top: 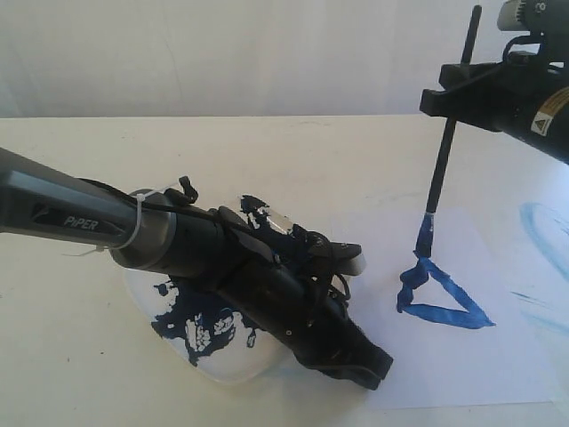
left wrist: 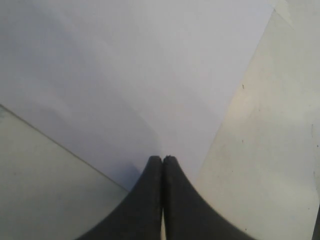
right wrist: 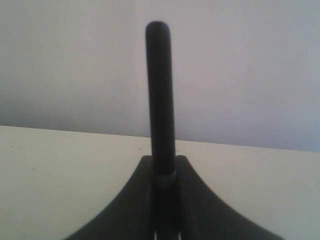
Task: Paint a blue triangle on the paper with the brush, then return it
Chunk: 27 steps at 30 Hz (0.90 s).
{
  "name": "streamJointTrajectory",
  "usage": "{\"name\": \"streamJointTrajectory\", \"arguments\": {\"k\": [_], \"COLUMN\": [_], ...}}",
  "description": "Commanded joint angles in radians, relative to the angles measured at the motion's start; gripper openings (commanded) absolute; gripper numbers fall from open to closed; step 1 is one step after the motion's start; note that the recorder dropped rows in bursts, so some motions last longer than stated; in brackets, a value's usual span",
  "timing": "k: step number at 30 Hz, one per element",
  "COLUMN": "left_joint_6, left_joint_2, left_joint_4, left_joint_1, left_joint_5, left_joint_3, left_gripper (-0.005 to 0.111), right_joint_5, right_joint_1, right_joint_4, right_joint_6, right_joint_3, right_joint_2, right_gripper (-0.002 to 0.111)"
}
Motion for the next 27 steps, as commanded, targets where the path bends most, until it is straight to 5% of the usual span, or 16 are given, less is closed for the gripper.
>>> {"name": "streamJointTrajectory", "arguments": {"k": [1, 27], "left_joint_6": [-0.014, -0.014], "left_joint_2": [0.028, 0.028], "left_joint_4": [0.006, 0.006], "left_joint_1": [-0.005, -0.005], "left_joint_5": [0.019, 0.017], "left_joint_3": [0.014, 0.014], "left_gripper": [0.000, 0.000], "right_joint_5": [-0.044, -0.008], "right_joint_1": [0.000, 0.000], "right_joint_4": [-0.011, -0.141], "right_joint_6": [-0.035, 0.145], "right_joint_3": [-0.002, -0.002], "right_joint_2": [0.025, 0.035], "right_gripper": [0.000, 0.000]}}
